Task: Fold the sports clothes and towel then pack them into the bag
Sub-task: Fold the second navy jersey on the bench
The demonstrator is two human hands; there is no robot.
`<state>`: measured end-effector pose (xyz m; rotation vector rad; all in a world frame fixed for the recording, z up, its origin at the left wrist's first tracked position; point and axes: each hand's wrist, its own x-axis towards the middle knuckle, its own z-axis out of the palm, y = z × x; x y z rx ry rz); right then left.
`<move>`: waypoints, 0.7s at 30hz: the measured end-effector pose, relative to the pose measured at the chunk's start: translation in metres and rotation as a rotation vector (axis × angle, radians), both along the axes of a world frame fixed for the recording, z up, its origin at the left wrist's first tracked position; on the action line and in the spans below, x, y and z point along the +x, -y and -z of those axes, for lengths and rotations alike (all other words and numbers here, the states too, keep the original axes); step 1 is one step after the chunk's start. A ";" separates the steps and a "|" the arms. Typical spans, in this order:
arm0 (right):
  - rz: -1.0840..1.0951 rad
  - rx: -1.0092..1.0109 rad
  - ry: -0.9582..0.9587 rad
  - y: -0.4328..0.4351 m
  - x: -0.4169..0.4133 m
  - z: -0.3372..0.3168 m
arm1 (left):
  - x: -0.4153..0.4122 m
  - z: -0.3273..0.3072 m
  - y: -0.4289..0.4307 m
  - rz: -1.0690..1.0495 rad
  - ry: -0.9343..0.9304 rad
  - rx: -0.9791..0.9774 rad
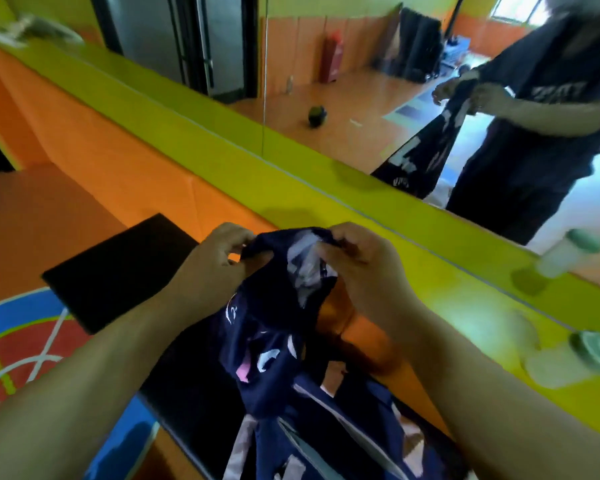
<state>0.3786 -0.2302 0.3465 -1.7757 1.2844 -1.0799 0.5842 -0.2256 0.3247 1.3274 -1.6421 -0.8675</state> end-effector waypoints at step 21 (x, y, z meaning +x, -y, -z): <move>0.434 -0.248 0.507 -0.105 -0.192 -0.191 | -0.214 -0.059 -0.019 0.802 -0.136 0.117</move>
